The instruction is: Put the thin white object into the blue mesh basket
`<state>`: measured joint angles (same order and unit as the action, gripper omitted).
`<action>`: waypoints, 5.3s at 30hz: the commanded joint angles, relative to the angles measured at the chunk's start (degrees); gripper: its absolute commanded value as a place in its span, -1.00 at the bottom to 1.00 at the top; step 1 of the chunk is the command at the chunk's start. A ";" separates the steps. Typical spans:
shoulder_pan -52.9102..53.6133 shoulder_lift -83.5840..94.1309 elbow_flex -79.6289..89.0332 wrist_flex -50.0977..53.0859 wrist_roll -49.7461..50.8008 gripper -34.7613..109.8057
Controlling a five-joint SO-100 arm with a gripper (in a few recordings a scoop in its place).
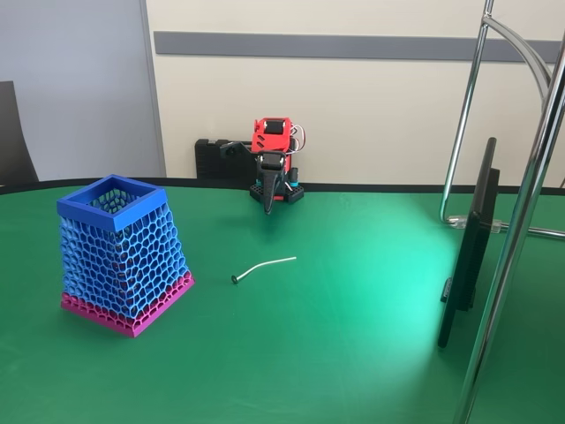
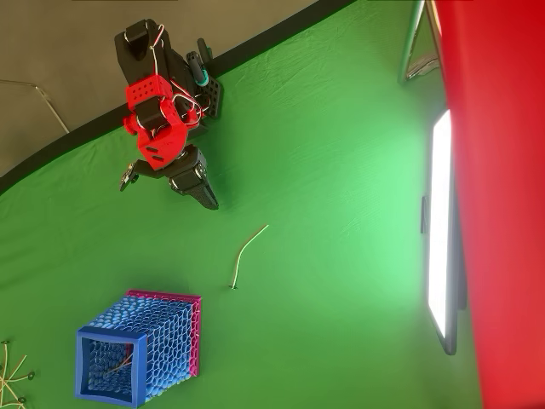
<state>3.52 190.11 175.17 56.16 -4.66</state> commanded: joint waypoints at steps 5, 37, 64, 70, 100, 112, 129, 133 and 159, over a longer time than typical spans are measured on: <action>-0.35 0.44 -0.97 1.14 0.26 -0.51; 6.77 -45.53 -22.85 -17.40 -3.25 -0.51; 3.52 -96.24 -75.23 5.10 -49.48 -0.30; 3.52 -106.96 -84.29 7.91 -58.71 -0.29; 7.21 -135.62 -110.83 11.51 -67.32 -0.29; 5.80 -140.19 -114.17 11.51 -65.83 -0.30; 6.24 -142.03 -115.93 11.51 -68.55 -0.45; 6.59 -142.38 -116.54 11.51 -69.08 -0.51; 10.02 -127.88 -121.03 -38.76 -70.49 -0.51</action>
<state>13.01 56.34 51.94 26.72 -71.89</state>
